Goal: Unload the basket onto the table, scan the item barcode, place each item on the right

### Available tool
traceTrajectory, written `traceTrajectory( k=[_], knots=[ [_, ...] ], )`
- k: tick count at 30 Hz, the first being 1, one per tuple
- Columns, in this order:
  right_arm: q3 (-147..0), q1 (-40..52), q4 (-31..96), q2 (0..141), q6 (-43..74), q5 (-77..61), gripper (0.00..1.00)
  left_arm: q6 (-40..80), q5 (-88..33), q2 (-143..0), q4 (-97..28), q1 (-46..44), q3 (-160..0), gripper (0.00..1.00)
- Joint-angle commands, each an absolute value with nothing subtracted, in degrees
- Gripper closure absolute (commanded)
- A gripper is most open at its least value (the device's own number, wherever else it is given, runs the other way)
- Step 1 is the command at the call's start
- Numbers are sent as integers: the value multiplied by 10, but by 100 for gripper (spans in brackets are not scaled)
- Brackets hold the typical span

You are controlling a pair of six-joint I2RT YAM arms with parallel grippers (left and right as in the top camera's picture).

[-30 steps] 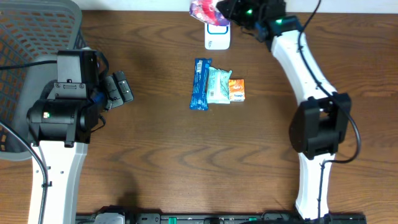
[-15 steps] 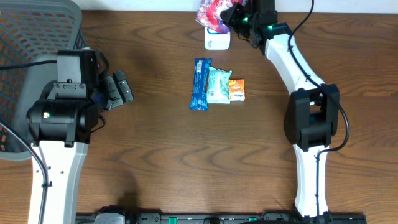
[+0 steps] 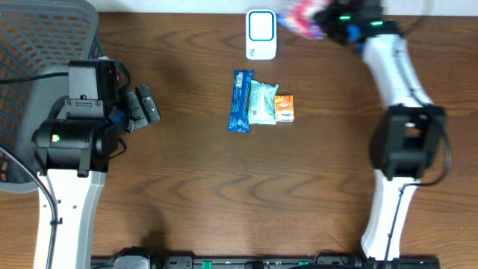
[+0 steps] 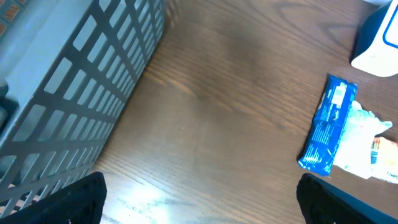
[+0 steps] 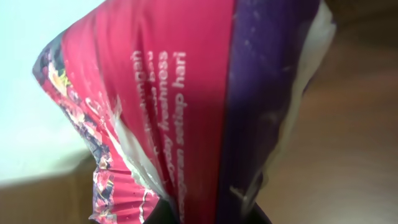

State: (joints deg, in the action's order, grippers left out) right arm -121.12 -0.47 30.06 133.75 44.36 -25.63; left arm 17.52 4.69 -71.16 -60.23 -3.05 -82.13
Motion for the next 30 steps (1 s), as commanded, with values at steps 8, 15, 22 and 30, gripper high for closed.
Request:
traceTrajectory(
  k=[8, 15, 22, 30],
  knots=[
    [-1229, -273, 568, 1267, 341, -84, 99, 168, 52, -714, -604, -29, -827, 2],
    [-1229, -383, 576, 1267, 338, -44, 99, 168, 52, -714, -604, -29, -827, 2],
    [-1227, -428, 532, 1269, 338, -30, 99, 168, 52, -714, -604, -29, -827, 2],
    [-1225, -424, 482, 1309, 338, -64, 95, 168, 52, -714, -604, -29, -827, 2]
  ],
)
